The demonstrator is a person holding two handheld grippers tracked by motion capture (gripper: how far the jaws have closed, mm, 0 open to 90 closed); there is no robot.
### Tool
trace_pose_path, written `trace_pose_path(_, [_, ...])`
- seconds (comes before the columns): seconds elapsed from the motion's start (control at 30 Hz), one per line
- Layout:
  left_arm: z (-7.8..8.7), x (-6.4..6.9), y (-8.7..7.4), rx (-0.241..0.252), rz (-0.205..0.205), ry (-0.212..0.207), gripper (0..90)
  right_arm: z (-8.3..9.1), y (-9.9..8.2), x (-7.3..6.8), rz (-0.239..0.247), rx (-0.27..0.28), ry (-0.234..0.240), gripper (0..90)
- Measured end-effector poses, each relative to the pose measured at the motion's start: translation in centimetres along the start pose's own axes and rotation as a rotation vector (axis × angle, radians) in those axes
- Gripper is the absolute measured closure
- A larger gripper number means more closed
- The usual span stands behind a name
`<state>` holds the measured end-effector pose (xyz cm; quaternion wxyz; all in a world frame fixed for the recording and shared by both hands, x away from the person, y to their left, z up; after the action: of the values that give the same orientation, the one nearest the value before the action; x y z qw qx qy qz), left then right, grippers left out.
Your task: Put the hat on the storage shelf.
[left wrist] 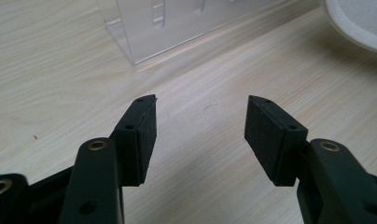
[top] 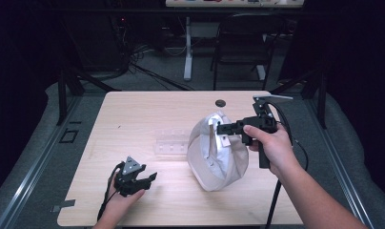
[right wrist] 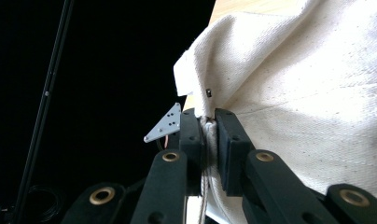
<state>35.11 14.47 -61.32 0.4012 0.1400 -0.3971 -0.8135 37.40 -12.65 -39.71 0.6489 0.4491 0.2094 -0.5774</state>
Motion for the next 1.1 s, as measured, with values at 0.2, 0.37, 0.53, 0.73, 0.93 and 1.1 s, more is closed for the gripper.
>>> trace_pose_path(0.2, [0.0, 1.2, 0.9, 0.035, -0.001, -0.033, 43.4, -0.1, 1.0, -0.8, 0.006, 0.011, -0.004, 82.0])
trace_pose_path(0.37, [0.3, 2.5, 2.0, 0.058, -0.021, -0.050, 42.7, -0.3, 1.5, -1.3, 0.003, 0.019, 0.002, 82.0])
trace_pose_path(0.53, [0.9, 4.1, 3.8, 0.098, -0.054, -0.095, 41.4, -0.6, 2.2, -1.8, 0.005, 0.025, 0.000, 82.0])
trace_pose_path(0.73, [0.9, 6.3, 5.9, 0.122, -0.112, -0.127, 42.5, -1.0, 3.1, -2.6, 0.011, 0.032, 0.004, 82.0])
trace_pose_path(0.93, [0.6, 8.8, 7.9, 0.138, -0.153, -0.168, 45.1, -1.2, 4.1, -3.5, 0.014, 0.050, 0.003, 82.0])
trace_pose_path(1.1, [0.4, 10.6, 9.5, 0.165, -0.202, -0.190, 39.7, -1.4, 4.6, -3.9, 0.017, 0.060, 0.000, 82.0])
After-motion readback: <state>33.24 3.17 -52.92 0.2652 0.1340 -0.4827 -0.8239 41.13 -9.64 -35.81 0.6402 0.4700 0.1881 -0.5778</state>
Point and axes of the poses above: each handheld gripper's, and its own axes: z roughly backward along the jaws, y roughly out of its top, x roughly to its right, the point moved 9 cm from there along -z, roughly forward along the jaws, and after that the axes turned 4 degrees about -y, right-handed, at the moved point
